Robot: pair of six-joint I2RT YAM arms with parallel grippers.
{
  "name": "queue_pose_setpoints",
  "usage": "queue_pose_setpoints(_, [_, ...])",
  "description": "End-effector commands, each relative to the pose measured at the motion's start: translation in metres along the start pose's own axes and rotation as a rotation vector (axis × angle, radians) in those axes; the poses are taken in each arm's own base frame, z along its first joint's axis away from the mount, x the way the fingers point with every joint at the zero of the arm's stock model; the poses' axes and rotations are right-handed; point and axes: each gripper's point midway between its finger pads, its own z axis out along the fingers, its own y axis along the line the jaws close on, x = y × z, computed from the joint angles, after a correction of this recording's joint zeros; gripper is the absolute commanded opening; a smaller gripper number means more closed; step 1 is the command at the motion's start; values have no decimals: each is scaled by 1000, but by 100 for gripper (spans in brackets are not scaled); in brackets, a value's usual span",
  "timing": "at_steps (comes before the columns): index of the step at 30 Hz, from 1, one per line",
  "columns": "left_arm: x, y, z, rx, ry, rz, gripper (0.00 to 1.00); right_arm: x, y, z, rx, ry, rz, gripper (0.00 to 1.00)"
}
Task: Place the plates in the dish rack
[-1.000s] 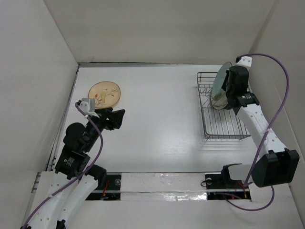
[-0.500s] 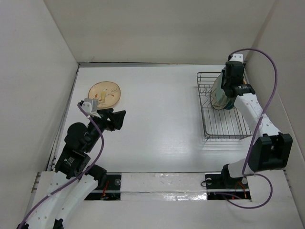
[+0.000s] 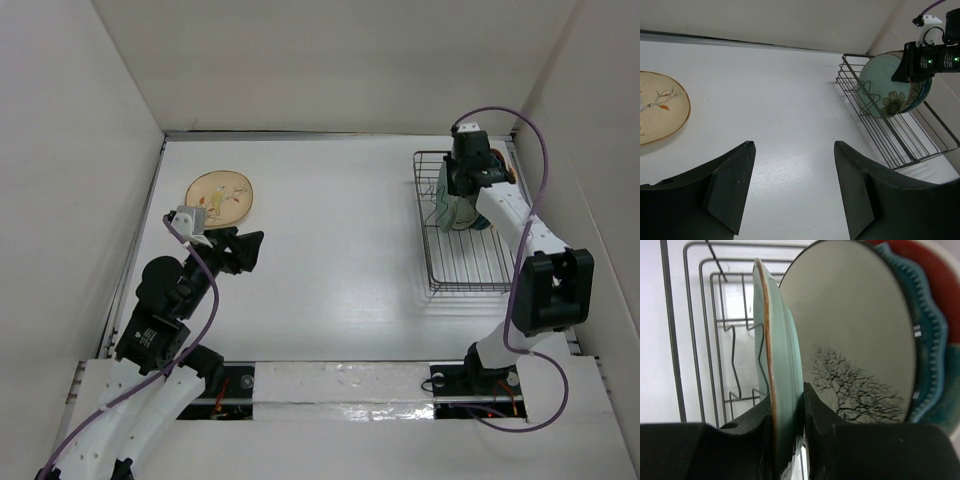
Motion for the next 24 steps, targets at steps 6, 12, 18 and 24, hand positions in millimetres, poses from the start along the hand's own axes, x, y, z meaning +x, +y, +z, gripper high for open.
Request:
queue_pose_setpoints(6, [-3,0,5,0,-11,12,60,-17,12,-1,-2,-73,123,37])
queue_pose_setpoints(12, [-2,7,8,-38,-11,10,60,-34,9,-29,23,-149,208,65])
queue_pose_setpoints(18, [1,13,14,-67,2,7,52,-78,18,-88,-65,-327,295,74])
queue_pose_setpoints(24, [7,23,25,-115,33,-24,24,-95,74,-136,-224,-444,294,74])
